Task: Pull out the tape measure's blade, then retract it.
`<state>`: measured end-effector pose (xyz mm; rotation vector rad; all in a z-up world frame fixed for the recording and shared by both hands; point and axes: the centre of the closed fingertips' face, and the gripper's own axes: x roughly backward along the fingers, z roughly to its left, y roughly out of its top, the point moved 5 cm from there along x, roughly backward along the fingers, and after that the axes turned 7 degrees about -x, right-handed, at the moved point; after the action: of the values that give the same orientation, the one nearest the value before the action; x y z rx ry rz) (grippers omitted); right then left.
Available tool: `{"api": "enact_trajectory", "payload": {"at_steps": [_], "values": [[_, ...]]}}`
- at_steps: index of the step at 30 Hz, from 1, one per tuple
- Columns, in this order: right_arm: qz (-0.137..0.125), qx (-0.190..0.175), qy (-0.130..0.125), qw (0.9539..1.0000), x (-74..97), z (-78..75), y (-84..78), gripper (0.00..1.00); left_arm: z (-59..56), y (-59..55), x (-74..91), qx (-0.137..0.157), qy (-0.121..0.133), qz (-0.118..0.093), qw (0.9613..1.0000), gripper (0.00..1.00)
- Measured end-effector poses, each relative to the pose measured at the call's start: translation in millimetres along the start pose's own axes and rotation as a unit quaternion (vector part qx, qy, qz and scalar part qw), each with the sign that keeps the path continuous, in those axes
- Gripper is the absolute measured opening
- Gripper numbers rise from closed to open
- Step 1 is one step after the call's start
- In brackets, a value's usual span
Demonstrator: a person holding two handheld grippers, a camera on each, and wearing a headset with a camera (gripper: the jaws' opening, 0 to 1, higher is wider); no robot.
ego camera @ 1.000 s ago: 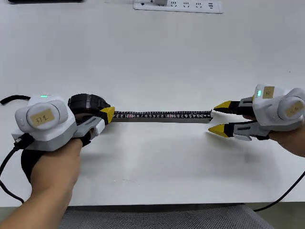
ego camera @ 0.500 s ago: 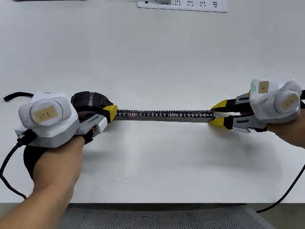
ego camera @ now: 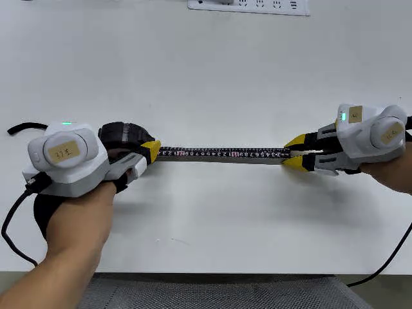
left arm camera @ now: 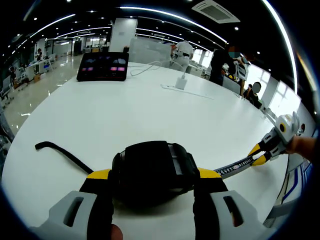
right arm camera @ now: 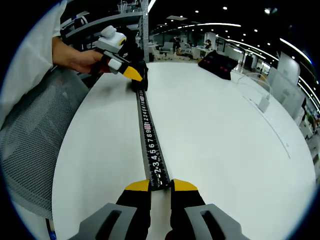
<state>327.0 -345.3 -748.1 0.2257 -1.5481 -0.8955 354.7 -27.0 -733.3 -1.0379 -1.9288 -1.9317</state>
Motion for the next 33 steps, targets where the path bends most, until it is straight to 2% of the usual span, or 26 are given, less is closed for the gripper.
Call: {"api": "enact_trajectory", "payload": {"at_steps": [6, 13, 18, 33], "values": [[0.003, 0.000, 0.000, 1.0000, -0.3, 0.3, 0.1, 0.10, 0.1, 0.2, 0.4, -0.003, 0.000, 0.001, 1.0000, 0.60], [0.002, 0.004, 0.001, 1.0000, -3.5, 0.3, 2.6, 0.09, 0.3, -0.2, -0.3, -0.002, 0.001, 0.012, 0.9999, 0.58], [0.002, 0.004, 0.002, 1.0000, -6.7, 0.0, 5.1, 0.09, 0.8, -0.2, -1.9, 0.000, 0.002, 0.010, 1.0000, 0.58], [-0.022, -0.002, 0.012, 0.9997, -26.5, 5.7, 30.1, 0.09, 1.5, -0.4, -2.1, 0.007, -0.003, 0.012, 0.9999, 0.58]]}}
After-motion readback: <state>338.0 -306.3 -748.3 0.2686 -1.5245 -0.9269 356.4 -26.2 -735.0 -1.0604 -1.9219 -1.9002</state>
